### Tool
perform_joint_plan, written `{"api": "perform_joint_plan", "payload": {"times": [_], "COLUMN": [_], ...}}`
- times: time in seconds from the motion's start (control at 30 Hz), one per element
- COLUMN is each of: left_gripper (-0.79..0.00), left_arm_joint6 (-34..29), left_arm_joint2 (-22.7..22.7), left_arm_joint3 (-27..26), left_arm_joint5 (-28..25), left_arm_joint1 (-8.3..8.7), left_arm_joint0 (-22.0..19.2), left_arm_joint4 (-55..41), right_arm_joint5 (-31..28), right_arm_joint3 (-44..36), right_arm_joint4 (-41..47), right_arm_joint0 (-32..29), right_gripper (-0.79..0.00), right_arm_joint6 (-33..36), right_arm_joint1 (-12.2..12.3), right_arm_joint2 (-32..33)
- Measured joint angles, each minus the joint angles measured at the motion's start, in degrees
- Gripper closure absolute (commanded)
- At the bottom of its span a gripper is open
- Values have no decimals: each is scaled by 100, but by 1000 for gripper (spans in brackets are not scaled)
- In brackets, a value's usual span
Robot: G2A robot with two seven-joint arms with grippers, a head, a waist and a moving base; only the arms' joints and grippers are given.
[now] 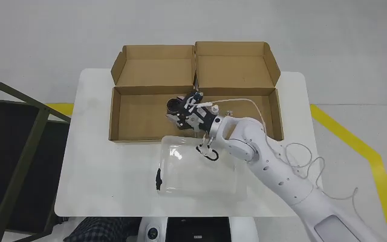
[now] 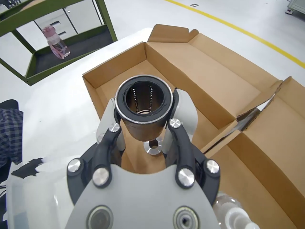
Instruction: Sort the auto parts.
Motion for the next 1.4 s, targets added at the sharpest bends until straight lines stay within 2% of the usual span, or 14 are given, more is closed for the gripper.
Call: {"api": "perform_joint_plan", "payload": {"times": [0.43,1.03,1.1,1.2,1.3,1.4], "left_gripper": [-785,-785,-785,-785,-785,-785], "left_arm_joint6": [0,0,0,0,0,0], "left_arm_joint2": [0,0,0,0,0,0], "left_arm_joint3": [0,0,0,0,0,0], "left_arm_joint5": [0,0,0,0,0,0], "left_arm_joint1": [0,0,0,0,0,0], "left_arm_joint0": [0,0,0,0,0,0], "left_arm_joint4": [0,0,0,0,0,0], "right_arm_joint5": [808,1220,1231,1229,1176,1145], "right_arm_joint3": [925,1700,1745,1795,1835,1856], "right_arm_joint4": [-342,-718,-748,-824,-874,-918], "right_arm_joint0": [555,812,818,820,817,802], "right_gripper": [0,0,-135,-259,-277,-336], "right_arm_joint6": [198,390,401,455,524,556], "right_arm_joint1": [-421,-817,-843,-878,-906,-930], "right_arm_joint2": [-548,-774,-770,-761,-742,-710]}}
